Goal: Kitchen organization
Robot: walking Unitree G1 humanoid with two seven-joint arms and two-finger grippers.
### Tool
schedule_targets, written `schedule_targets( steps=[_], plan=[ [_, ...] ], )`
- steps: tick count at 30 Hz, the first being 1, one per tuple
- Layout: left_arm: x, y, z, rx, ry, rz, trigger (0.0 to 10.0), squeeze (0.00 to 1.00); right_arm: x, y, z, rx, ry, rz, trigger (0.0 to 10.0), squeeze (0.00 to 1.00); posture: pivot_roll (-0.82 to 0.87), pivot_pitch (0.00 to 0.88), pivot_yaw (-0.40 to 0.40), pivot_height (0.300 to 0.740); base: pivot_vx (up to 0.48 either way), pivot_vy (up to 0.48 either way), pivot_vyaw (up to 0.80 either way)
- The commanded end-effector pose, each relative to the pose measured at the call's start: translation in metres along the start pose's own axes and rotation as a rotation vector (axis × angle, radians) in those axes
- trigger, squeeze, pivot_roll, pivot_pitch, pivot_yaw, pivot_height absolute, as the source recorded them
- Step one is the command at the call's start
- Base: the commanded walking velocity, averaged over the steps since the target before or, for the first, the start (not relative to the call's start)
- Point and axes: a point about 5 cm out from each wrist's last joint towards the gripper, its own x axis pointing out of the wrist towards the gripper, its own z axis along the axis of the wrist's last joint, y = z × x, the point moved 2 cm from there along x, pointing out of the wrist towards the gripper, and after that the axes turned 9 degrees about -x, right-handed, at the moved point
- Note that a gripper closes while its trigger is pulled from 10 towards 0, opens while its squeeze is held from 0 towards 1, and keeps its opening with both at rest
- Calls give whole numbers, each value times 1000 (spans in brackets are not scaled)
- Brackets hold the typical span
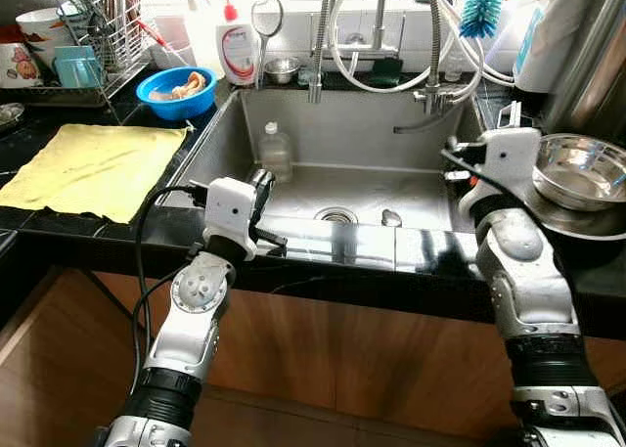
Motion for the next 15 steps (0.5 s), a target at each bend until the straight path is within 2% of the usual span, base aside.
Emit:
schedule_targets(
  steps=[1, 2, 3, 4, 5, 7, 8, 9, 10, 15],
  plan=[
    [-2, 6, 0, 10, 9, 19, 10000, 0, -1, -9, 14, 23, -47, -59, 10000, 0, -30, 0, 63, 740, 0, 0, 0],
    [-1, 6, 0, 10, 9, 19, 10000, 0, -4, -16, 17, 37, -55, -106, 10000, 953, -35, 0, 63, 740, 0, 0, 0],
    [-1, 6, 0, 10, 10, 19, 10000, 0, -6, -24, 17, 68, -58, -150, 10000, 953, -35, 0, 63, 740, 0, 0, 0],
    [-1, 6, 0, 9, 10, 19, 10000, 0, -9, -31, 16, 93, -51, -198, 10000, 1000, -35, 0, 63, 740, 0, 0, 0],
    [-1, 6, 0, 9, 10, 19, 10000, 0, -9, -31, 16, 93, -51, -198, 10000, 1000, -35, 0, 63, 740, 0, 0, 0],
    [-1, 6, 0, 9, 10, 19, 10000, 0, -16, -46, 9, 136, -19, -304, 10000, 1000, -35, 0, 62, 740, 0, 0, 0],
    [-1, 6, 0, 9, 10, 19, 10000, 0, -16, -46, 9, 136, -19, -304, 10000, 1000, -35, 0, 62, 740, 0, 0, 0],
    [-2, 6, 0, 8, 10, 20, 10000, 0, -27, -64, -2, 158, 29, -420, 10000, 1000, -35, 0, 62, 740, 0, 0, 0],
    [-2, 6, 0, 8, 10, 21, 10000, 0, -31, -71, -8, 166, 54, -461, 10000, 1000, -36, 0, 62, 740, 0, 0, 0],
    [-2, 5, -1, 7, 12, 18, 10000, 0, -37, -79, -25, 244, 130, -522, 10000, 1000, -39, 0, 63, 740, 0, 0, 0]
  ],
)
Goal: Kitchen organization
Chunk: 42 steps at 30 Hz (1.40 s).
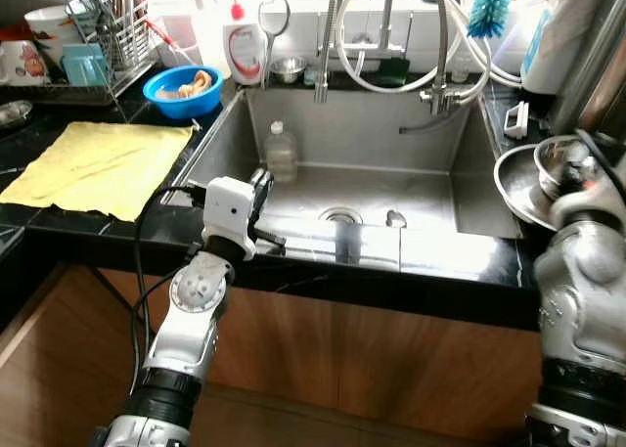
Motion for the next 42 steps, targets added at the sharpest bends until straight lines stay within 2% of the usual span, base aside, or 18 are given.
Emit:
schedule_targets(
  steps=[1, 2, 3, 4, 5, 16, 23, 33, 42],
  plan=[
    [-2, 3, -1, 7, 12, 11, 10000, 0, -1, 3, -1, 35, 23, 1, 10000, 1000, -37, 0, 63, 740, 0, 0, 0],
    [-1, 3, -1, 7, 9, 10, 10000, 0, -1, 3, -3, 50, 41, -7, 10000, 1000, -35, 0, 62, 740, 0, 0, 0],
    [-1, 3, 0, 6, 8, 10, 10000, 0, 0, 3, -2, 49, 41, -5, 10000, 592, -35, 0, 62, 740, 0, 0, 0],
    [-1, 3, 0, 6, 7, 11, 10000, 0, 0, 4, -2, 47, 42, -6, 10000, 592, -35, 0, 62, 740, 0, 0, 0],
    [-1, 3, 0, 7, 6, 11, 10000, 0, 0, 3, 0, 51, 38, -14, 10000, 0, -30, 0, 62, 740, 0, 0, 0],
    [-1, 4, 1, 13, 2, 8, 10000, 0, 4, 1, 4, 128, 50, -50, 10000, 0, -24, 0, 65, 740, 0, 0, 0],
    [-1, 3, 1, 10, 1, 2, 10000, 0, 10, -12, 4, 200, 69, -164, 10000, 0, -25, 0, 65, 740, 0, 0, 0],
    [-1, 4, 2, 13, -1, 8, 10000, 0, 17, -10, -4, 305, 140, -187, 10000, 0, -20, 0, 62, 740, 0, 0, 0],
    [-1, 5, 2, 14, -1, 13, 10000, 0, 24, -7, -10, 270, 184, -190, 10000, 0, -17, 0, 59, 740, 0, 0, 0]
  ],
)
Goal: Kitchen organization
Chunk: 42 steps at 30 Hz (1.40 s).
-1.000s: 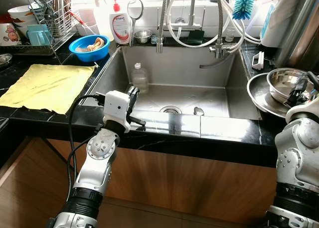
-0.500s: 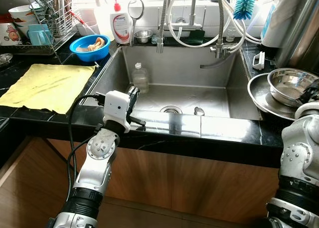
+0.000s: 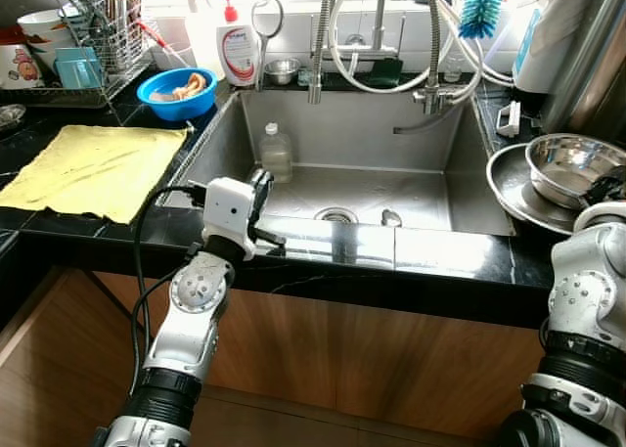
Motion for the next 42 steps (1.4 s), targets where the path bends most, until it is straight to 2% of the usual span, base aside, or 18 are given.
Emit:
schedule_targets(
  steps=[1, 14, 22, 23, 24, 42],
  plan=[
    [-1, 6, 2, 15, 0, 18, 10000, 0, 2, 5, -3, -2, 24, 3, 10000, 0, -16, 0, 58, 740, 0, 0, 0],
    [-1, 7, 2, 16, -1, 23, 10000, 0, 8, 18, -1, -53, 38, 20, 10000, 0, -16, 0, 58, 740, 0, 0, 0],
    [-1, 7, 2, 17, 1, 23, 10000, 0, 9, 20, -1, -79, 44, 22, 10000, 0, -17, 0, 58, 740, 0, 0, 0],
    [-1, 7, 2, 17, 1, 23, 10000, 0, 9, 20, -1, -80, 45, 20, 4627, 0, -18, 0, 57, 740, 0, 0, 0],
    [-1, 7, 2, 17, 1, 23, 10000, 0, 9, 21, -1, -81, 45, 19, 0, 0, -18, 0, 57, 740, 0, 0, 0],
    [-1, 5, 2, 18, 3, 14, 10000, 0, 8, 25, -3, -73, 54, 23, 0, 0, -13, 0, 56, 740, 0, 0, 0]
  ],
)
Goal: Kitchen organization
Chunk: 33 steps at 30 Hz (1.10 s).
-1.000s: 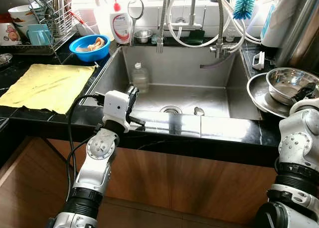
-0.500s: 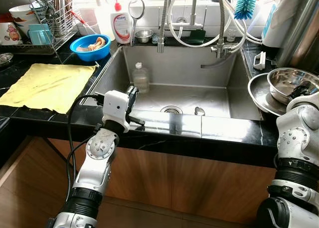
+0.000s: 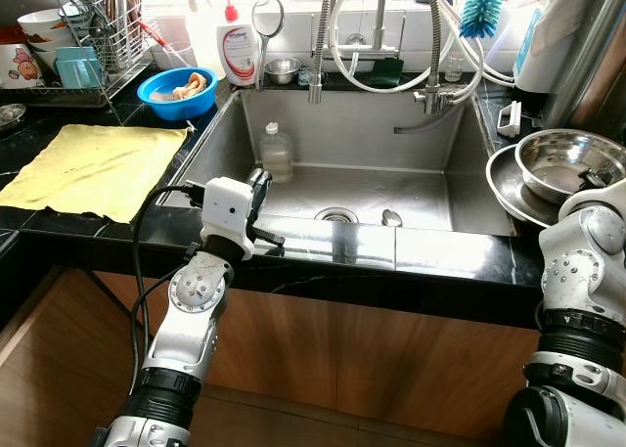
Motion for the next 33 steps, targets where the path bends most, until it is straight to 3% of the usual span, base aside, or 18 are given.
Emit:
schedule_targets(
  steps=[1, 15, 33],
  plan=[
    [0, 4, 1, 17, 4, 7, 10000, 0, -2, 10, 3, 2, -3, 19, 0, 0, -13, 0, 56, 740, 0, 0, 0],
    [0, 2, 2, 18, -1, -7, 10000, 0, -5, 11, 7, 19, -26, 6, 0, 0, -10, 0, 62, 740, 0, 0, 0],
    [1, 4, 3, 20, -8, 9, 10000, 0, -16, 22, 53, -22, -270, -3, 0, 0, -7, 0, 53, 740, 0, 0, 0]
  ],
)
